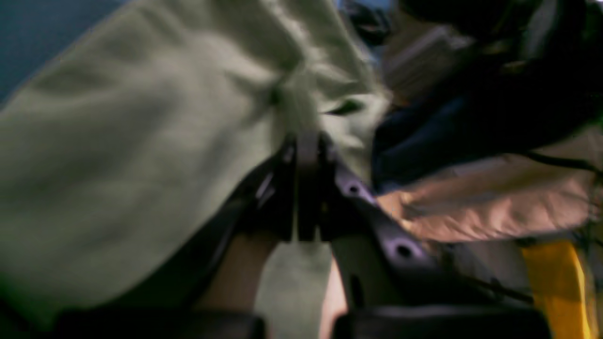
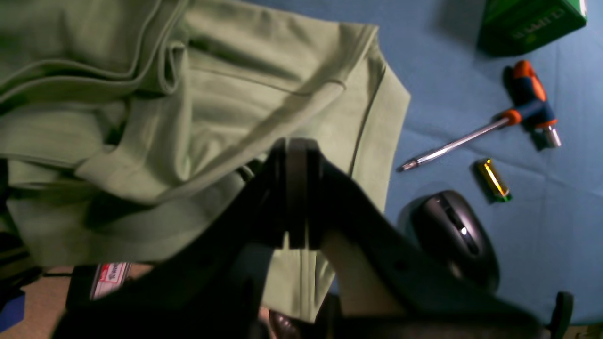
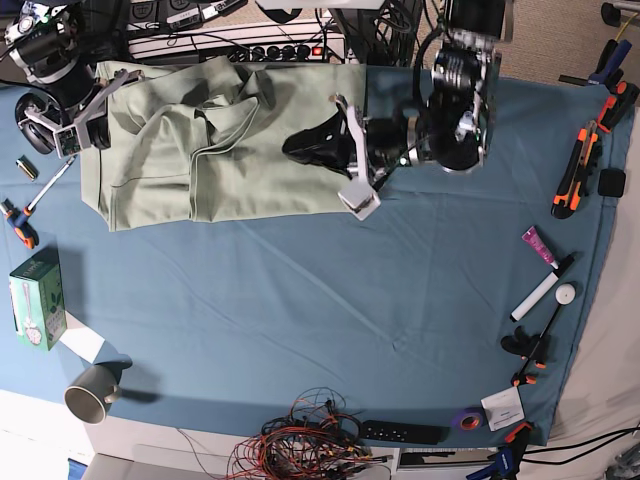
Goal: Fold the T-shirt properly
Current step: 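Push the folded bundle toward the right gripper with the left gripper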
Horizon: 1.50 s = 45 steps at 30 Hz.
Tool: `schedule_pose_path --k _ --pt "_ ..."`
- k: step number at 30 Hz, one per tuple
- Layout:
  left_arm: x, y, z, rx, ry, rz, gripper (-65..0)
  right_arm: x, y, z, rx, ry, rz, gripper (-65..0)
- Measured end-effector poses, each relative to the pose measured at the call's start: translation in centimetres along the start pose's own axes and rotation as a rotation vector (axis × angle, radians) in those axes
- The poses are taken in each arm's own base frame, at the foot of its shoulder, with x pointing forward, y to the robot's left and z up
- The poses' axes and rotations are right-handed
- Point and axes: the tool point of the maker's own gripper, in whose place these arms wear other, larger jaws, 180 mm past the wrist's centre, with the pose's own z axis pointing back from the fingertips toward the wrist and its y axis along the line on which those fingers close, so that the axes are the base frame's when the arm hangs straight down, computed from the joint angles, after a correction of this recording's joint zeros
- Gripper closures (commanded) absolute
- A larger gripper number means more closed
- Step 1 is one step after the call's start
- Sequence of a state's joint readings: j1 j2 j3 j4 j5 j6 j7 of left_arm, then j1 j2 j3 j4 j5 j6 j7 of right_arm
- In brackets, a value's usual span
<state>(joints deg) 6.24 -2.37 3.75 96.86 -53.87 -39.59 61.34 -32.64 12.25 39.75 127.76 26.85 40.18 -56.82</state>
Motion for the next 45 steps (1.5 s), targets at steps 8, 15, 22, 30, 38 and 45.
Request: schedule_pose_path --k 8,15,22,30,38,45 --pt "-3.6 3.2 -0.3 0.235 0.112 0.017 0.0 -4.0 -1.7 -2.6 -0.022 0.065 -0.158 0.0" --pt "-4.9 1.3 -3.4 0.243 0.179 -0.048 0.0 -5.1 -2.9 -4.4 -0.055 0.082 -0.273 0.0" --pt "-7.3 -2.4 -6.4 0.187 0.278 -0.131 0.0 -4.7 -3.4 -4.6 -0.076 0.069 -0.294 0.0" --pt "-6.0 -11.9 -9.3 -0.207 0.192 -0.184 0.0 -4.6 -3.5 -4.6 -0.079 0.061 -0.296 0.0" --pt "-5.8 -12.7 -8.9 -0.272 0.188 -0.228 0.0 -4.3 -3.9 -4.6 -0.097 0.05 -0.281 -4.1" --pt "-6.7 -12.4 -8.6 -0.267 0.234 -0.235 0.0 -3.9 -8.8 -3.9 -0.278 0.098 -0.215 -27.9"
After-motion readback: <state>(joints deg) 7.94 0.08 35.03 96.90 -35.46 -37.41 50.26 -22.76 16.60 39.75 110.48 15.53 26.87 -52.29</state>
